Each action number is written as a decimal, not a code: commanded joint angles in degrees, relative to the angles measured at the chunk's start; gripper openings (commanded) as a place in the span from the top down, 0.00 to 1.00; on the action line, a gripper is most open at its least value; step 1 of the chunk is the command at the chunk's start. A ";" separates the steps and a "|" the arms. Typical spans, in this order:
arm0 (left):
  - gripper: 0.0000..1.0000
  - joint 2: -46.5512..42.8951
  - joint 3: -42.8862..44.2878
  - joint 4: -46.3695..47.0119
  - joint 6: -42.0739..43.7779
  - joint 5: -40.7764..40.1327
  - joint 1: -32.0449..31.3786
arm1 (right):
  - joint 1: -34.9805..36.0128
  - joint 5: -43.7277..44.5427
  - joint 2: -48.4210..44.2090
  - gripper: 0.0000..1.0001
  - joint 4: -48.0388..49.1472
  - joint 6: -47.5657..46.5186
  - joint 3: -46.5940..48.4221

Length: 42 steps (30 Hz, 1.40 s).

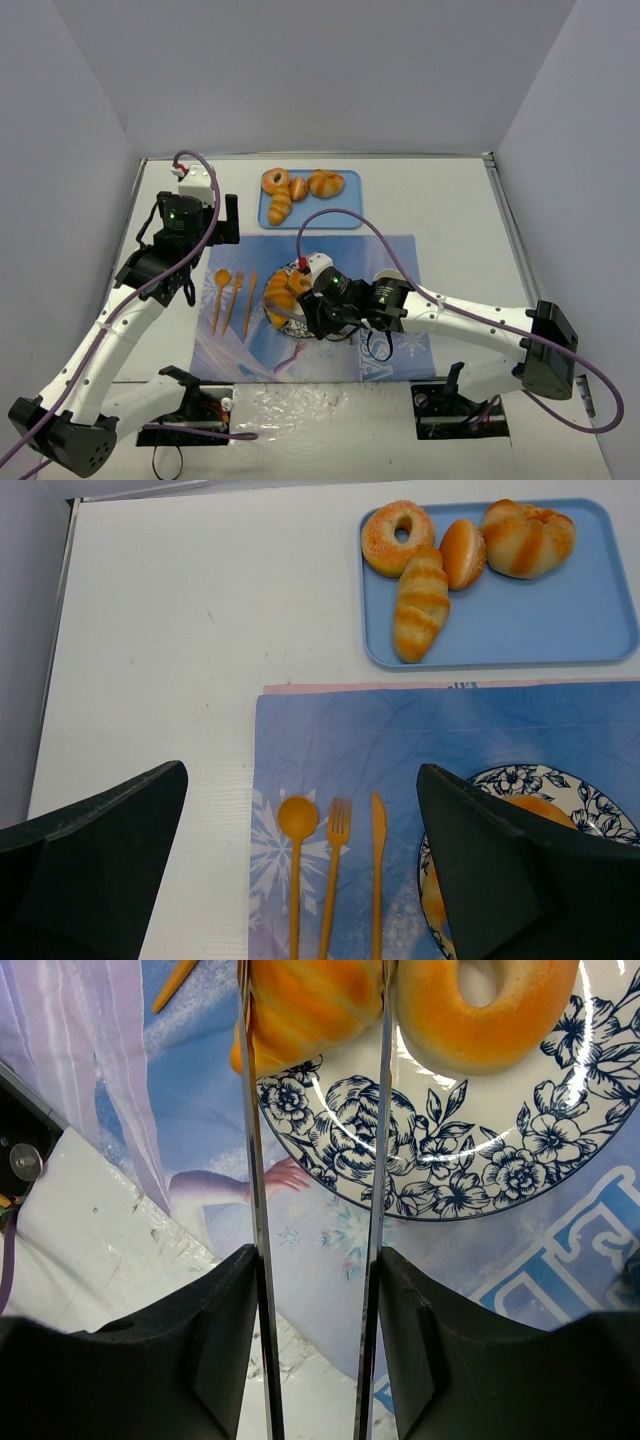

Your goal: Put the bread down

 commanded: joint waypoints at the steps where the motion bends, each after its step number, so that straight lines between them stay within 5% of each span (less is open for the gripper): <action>1: 0.03 -0.28 2.42 2.64 0.63 -1.02 -0.42 | 1.02 1.84 -2.56 0.55 0.94 0.53 1.42; 42: 0.03 -0.22 2.42 2.59 0.63 -1.10 -0.45 | 1.84 7.54 -4.68 0.47 -6.16 -0.44 7.38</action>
